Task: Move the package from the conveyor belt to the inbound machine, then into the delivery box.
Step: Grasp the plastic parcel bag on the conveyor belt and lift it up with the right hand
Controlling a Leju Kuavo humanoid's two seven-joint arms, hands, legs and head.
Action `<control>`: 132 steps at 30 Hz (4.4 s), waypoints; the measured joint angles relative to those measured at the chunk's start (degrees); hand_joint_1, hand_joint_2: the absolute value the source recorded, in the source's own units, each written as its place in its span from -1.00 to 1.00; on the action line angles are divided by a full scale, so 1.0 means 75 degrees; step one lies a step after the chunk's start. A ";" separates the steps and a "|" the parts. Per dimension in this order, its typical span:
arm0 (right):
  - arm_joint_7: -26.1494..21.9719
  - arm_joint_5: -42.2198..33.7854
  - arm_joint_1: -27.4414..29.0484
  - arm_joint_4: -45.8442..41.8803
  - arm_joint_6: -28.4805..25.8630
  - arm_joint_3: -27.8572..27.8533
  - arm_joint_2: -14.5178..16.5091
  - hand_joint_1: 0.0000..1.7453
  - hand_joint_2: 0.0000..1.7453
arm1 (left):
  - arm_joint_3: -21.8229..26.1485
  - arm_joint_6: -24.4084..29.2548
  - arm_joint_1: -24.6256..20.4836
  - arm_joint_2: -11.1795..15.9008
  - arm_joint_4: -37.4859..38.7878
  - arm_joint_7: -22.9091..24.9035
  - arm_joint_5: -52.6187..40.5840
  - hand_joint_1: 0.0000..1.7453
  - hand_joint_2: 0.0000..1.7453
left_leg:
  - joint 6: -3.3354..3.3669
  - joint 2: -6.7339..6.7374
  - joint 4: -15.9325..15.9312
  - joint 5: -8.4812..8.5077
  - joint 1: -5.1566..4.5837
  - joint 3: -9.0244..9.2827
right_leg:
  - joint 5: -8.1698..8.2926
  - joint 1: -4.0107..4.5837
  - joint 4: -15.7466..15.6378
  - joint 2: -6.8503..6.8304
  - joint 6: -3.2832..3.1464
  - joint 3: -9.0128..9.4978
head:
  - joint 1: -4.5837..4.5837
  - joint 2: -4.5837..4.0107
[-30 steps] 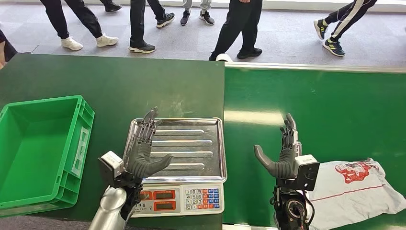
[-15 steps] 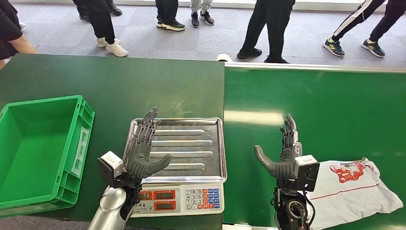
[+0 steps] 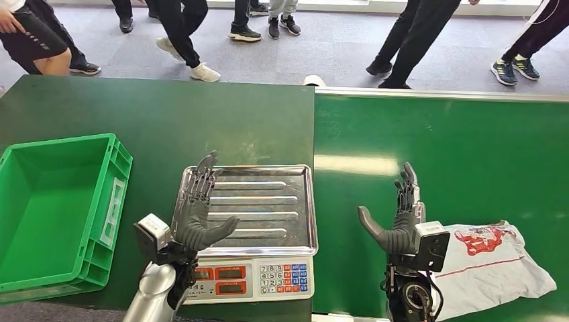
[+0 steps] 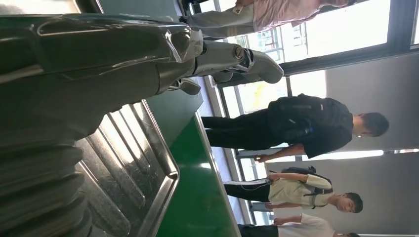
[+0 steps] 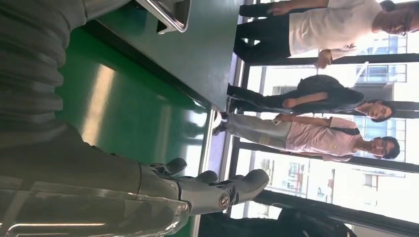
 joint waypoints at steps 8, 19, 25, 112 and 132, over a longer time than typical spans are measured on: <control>0.2438 0.3888 -0.0102 0.0576 -0.3015 -0.0526 -0.0451 -1.00 1.00 | 0.0065 0.0125 0.0347 0.0016 -0.0199 0.0072 -0.0001 -1.00 1.00 | 0.0001 -0.0009 0.0002 -0.0001 -0.0004 -0.0002 | -0.0001 -0.0006 -0.0002 -0.0013 0.0002 0.0008 | 0.0004 0.0000; 0.2879 0.5085 -0.0162 0.1332 -0.2905 -0.1469 -0.0557 -1.00 1.00 | 0.0134 0.0144 0.0562 0.0025 -0.0331 0.0102 -0.0003 -1.00 1.00 | 0.0000 -0.0005 -0.0001 0.0000 -0.0001 0.0003 | -0.0001 -0.0001 0.0002 -0.0011 0.0002 0.0006 | 0.0000 0.0000; 0.2982 0.5170 -0.0278 0.1534 -0.2795 -0.1532 -0.0549 -1.00 1.00 | 0.0188 0.0141 0.0565 0.0019 -0.0394 0.0125 -0.0010 -1.00 1.00 | 0.0001 -0.0007 0.0001 0.0001 -0.0003 0.0003 | 0.0000 -0.0003 0.0002 -0.0010 0.0002 0.0008 | 0.0001 0.0000; 0.0131 0.3300 0.0077 0.0429 -0.3242 -0.1212 -0.0737 1.00 1.00 | 0.0332 0.1133 0.0815 0.0098 -0.0726 -0.0289 0.0828 -1.00 1.00 | 0.0001 -0.0007 0.0001 0.0000 -0.0003 0.0043 | -0.0001 -0.0004 -0.0001 -0.0011 0.0004 0.0049 | 0.0000 0.0000; -0.0739 0.3359 -0.0241 -0.0898 -0.4171 -0.0302 -0.0793 1.00 1.00 | 0.0618 0.2032 0.0928 -0.0089 -0.2074 -0.0289 0.1055 -1.00 1.00 | 0.0001 -0.0007 0.0001 0.0001 -0.0003 0.0045 | -0.0001 -0.0004 0.0000 -0.0012 0.0004 0.0051 | 0.0001 0.0000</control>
